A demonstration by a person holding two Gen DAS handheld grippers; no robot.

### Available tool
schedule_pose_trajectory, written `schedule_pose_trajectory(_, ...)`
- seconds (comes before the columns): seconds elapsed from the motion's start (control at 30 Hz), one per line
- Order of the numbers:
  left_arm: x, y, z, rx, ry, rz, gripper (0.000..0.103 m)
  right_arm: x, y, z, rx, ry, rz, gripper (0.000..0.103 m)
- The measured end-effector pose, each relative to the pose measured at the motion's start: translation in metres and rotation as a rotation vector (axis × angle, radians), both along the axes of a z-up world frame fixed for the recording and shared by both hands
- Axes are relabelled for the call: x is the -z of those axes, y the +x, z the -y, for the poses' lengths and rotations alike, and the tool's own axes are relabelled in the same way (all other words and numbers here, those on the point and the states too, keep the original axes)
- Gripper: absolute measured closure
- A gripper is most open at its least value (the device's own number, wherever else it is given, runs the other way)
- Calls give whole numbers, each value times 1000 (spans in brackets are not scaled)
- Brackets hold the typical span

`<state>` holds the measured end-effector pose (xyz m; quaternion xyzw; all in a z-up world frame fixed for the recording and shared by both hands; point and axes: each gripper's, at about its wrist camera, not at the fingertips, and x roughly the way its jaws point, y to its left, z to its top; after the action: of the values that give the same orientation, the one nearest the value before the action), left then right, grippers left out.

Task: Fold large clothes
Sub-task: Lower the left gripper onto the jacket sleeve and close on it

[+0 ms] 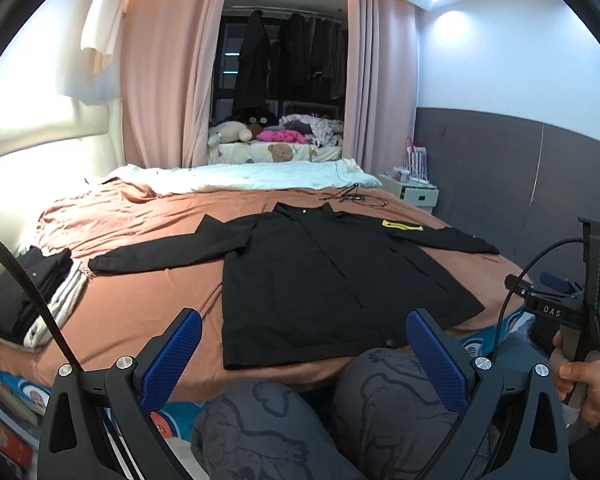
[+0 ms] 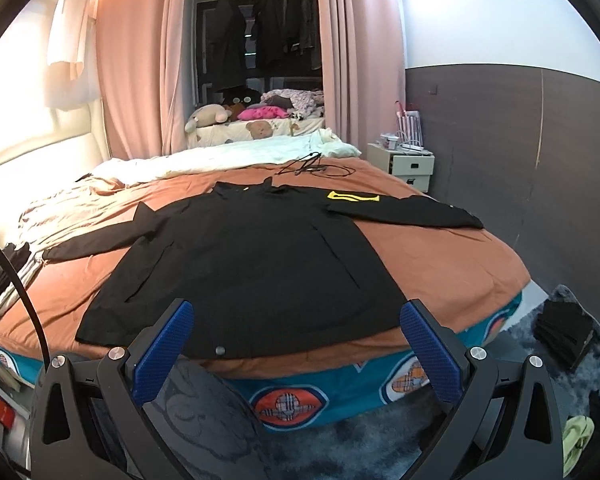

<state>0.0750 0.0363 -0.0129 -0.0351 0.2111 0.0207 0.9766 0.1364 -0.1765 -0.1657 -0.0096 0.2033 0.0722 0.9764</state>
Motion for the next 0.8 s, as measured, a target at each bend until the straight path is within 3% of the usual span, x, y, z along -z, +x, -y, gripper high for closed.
schedule_pose_trajectory(0.63,15,123,-87,-118,-11,-138,0,-17,127,-54,-63,-9,-66,0)
schedule_pose_trajectory(0.8,21,149,-127,-162,-70,-173,0,-21,161,-70,-133,32,-114,0)
